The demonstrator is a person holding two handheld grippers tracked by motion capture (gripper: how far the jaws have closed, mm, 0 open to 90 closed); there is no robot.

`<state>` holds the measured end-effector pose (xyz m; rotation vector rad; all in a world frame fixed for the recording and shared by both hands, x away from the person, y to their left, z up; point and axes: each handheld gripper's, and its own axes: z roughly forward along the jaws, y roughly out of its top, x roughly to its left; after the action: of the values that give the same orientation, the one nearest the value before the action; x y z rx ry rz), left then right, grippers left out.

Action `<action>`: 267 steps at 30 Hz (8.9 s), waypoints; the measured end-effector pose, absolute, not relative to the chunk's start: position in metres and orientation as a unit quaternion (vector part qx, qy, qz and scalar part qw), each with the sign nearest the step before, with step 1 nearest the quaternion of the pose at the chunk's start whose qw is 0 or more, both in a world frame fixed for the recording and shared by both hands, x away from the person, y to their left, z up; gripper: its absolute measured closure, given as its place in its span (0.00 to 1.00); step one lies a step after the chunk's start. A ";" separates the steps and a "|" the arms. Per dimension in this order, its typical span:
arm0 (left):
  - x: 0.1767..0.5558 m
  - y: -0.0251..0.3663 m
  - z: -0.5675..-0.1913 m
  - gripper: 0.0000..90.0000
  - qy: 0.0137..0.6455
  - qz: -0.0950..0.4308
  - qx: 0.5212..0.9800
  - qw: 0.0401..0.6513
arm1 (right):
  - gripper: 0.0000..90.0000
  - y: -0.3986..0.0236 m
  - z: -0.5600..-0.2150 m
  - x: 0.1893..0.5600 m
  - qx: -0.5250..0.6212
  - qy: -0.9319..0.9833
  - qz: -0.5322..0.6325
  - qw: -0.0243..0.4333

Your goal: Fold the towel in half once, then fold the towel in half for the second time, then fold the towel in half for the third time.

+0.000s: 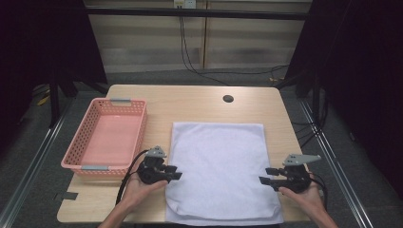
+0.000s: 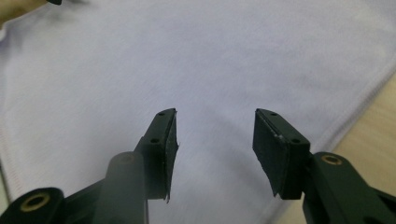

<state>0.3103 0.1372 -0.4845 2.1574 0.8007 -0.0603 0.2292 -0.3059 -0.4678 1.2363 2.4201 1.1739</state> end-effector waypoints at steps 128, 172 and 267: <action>0.436 0.126 -0.399 0.90 0.340 0.099 0.785 0.509 | 0.95 -0.351 -0.410 0.385 0.471 0.731 0.456 0.191; 0.230 0.178 -0.467 0.88 0.239 -0.037 0.846 0.475 | 0.77 -0.350 -0.464 0.164 0.408 0.803 0.424 0.094; 0.342 0.117 -0.487 0.40 0.321 0.041 0.847 0.421 | 0.76 -0.075 -0.497 0.236 0.180 0.905 0.378 0.070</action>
<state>0.3424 0.1175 -0.4865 2.1223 0.8048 0.1039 0.2360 -0.0751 -0.4973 0.5420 2.7244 1.1387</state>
